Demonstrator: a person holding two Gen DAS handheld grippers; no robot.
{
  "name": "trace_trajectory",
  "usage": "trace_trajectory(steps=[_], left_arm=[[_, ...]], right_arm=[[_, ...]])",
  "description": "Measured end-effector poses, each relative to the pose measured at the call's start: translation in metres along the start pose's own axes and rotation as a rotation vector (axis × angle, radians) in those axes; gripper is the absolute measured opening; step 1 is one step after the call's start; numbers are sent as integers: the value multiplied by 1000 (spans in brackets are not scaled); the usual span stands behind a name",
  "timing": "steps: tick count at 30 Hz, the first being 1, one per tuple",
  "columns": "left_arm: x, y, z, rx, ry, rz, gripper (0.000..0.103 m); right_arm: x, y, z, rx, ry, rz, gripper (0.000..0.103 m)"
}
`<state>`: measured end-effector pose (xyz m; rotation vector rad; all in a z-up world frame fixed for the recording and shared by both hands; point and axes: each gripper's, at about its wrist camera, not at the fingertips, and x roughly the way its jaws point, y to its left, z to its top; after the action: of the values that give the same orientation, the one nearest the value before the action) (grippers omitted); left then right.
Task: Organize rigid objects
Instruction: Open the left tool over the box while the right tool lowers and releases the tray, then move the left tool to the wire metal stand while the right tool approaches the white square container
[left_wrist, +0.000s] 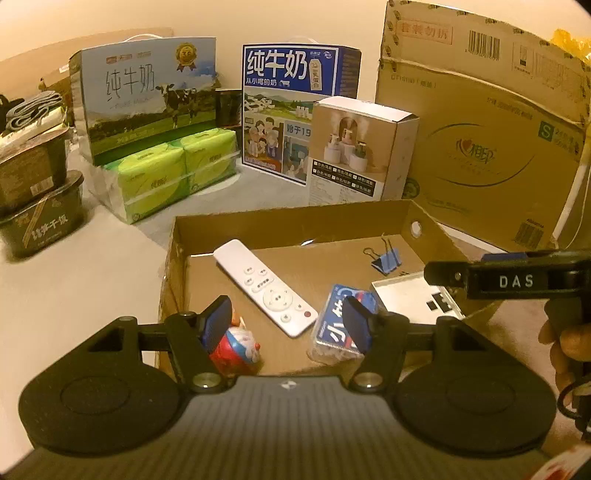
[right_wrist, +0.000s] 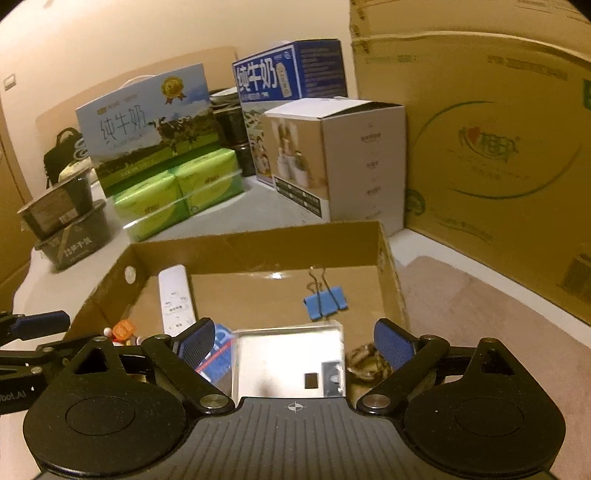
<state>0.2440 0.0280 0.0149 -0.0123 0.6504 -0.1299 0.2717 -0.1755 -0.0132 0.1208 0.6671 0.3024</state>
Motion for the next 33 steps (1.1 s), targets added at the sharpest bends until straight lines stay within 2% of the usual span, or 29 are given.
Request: trace_trajectory(steps=[9,20,33], left_arm=[[-36,-5,-18,-23,0,-1,63],[-80,-12,-48,-45,21,10,63],[-115,-12,-74,-57,26,36,63]], right_arm=[[-37,5,-17,25,22,-20,93],[-86,30,-47,17,34,-24,93],[-117,34,-76,39,57,-36,93]])
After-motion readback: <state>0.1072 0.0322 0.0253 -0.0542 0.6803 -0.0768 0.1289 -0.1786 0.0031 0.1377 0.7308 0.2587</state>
